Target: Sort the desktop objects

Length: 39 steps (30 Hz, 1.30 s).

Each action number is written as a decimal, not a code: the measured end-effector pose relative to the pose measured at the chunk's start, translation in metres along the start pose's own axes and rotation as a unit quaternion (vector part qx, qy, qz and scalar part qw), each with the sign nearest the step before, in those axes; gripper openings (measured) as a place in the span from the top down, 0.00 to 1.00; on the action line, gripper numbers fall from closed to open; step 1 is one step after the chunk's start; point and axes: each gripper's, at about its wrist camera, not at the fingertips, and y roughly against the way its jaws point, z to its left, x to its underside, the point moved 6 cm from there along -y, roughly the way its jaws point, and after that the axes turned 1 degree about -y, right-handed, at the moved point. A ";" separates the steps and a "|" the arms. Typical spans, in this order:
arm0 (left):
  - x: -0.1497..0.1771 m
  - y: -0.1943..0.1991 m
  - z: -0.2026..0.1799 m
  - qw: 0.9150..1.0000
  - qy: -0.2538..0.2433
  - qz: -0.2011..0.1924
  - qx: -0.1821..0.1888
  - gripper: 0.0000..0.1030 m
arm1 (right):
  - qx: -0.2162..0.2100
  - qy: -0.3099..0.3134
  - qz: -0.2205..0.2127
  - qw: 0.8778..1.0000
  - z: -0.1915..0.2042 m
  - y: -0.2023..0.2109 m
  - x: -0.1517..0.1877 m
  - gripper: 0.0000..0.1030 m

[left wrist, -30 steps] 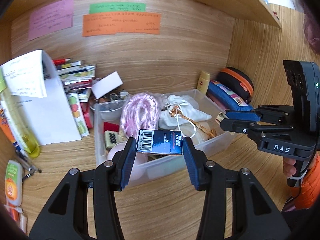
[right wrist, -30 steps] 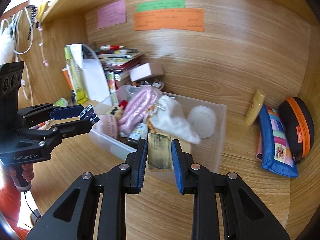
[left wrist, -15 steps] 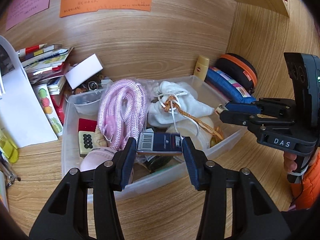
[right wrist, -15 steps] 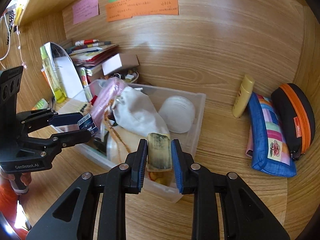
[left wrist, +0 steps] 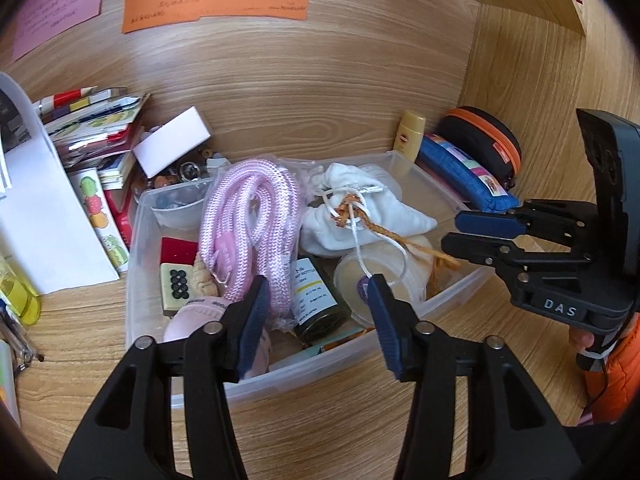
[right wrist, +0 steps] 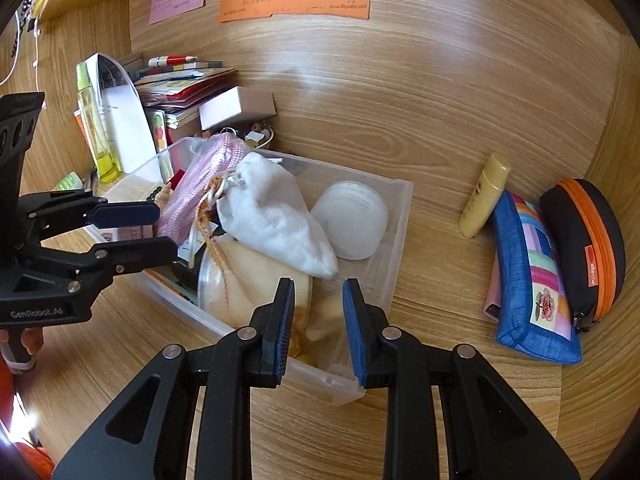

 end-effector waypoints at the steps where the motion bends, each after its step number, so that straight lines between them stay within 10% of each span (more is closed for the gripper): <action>1: 0.000 0.002 0.000 1.000 -0.001 -0.002 -0.003 0.47 | 0.000 0.000 -0.002 1.000 0.000 0.001 0.000 0.75; 20: 0.003 0.067 0.001 0.997 0.000 -0.059 -0.057 0.11 | 0.042 0.042 -0.068 0.996 0.034 0.060 -0.008 0.20; 39: 0.030 0.124 -0.004 0.987 0.047 -0.099 -0.118 0.02 | 0.084 0.000 -0.101 0.991 0.034 0.117 0.016 0.05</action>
